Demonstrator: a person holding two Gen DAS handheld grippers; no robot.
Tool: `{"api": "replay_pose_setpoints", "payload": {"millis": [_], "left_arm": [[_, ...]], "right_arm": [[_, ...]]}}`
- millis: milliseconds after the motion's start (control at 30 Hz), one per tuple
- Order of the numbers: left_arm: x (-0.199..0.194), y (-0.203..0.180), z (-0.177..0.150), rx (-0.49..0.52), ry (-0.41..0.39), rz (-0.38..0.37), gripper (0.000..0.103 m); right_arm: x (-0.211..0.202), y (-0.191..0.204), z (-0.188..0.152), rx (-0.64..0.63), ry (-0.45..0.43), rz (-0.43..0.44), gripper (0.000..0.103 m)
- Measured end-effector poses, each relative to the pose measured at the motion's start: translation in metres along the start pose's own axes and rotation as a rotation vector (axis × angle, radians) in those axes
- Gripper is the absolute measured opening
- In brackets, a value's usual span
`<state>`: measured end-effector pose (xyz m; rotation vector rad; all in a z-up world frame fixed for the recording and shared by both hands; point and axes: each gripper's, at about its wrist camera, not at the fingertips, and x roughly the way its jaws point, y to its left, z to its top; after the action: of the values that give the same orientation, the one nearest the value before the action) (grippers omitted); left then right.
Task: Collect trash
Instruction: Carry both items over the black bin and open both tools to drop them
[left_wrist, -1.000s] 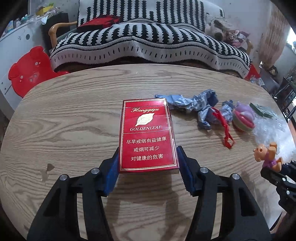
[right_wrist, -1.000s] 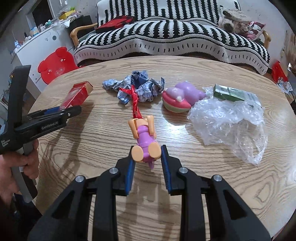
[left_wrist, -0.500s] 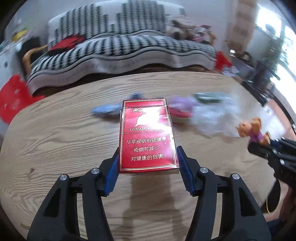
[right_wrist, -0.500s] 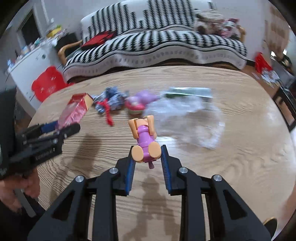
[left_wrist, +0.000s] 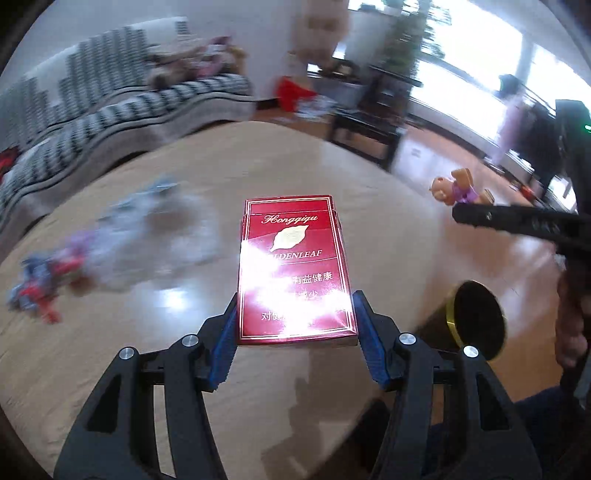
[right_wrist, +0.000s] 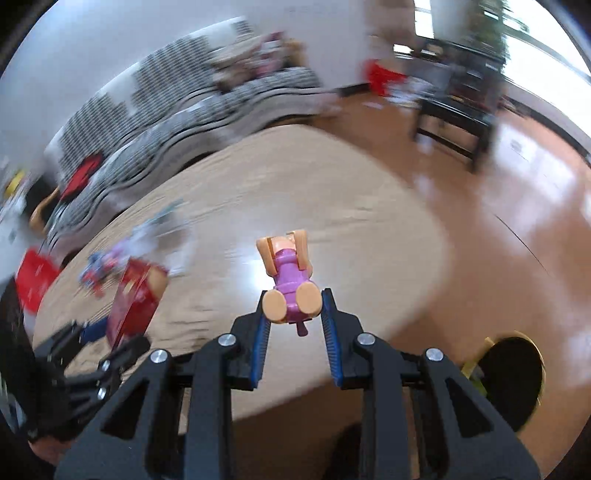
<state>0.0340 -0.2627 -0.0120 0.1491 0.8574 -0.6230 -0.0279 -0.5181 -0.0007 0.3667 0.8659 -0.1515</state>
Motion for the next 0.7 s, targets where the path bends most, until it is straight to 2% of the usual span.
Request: {"api": "replay_pose_setpoints", "payload": {"millis": [200, 300, 400, 533, 700], "left_arm": [[0.052, -0.094, 0.002, 0.103, 0.058, -0.167, 0.057], [0.085, -0.158, -0.006, 0.180, 0.114, -0.262, 0.057], [0.113, -0.207, -0.019, 0.215, 0.164, -0.346, 0.057], [0.147, -0.254, -0.038, 0.246, 0.241, -0.418, 0.057], [0.176, -0.283, -0.051, 0.285, 0.298, -0.443, 0.057]], "right_arm": [[-0.030, -0.119, -0.027, 0.216, -0.014, -0.159, 0.027], [-0.044, -0.176, -0.046, 0.326, -0.011, -0.233, 0.027], [-0.049, -0.224, -0.060, 0.434, 0.006, -0.278, 0.027], [-0.049, -0.269, -0.073, 0.543, 0.031, -0.316, 0.027], [-0.045, -0.297, -0.080, 0.594, 0.057, -0.320, 0.027]]}}
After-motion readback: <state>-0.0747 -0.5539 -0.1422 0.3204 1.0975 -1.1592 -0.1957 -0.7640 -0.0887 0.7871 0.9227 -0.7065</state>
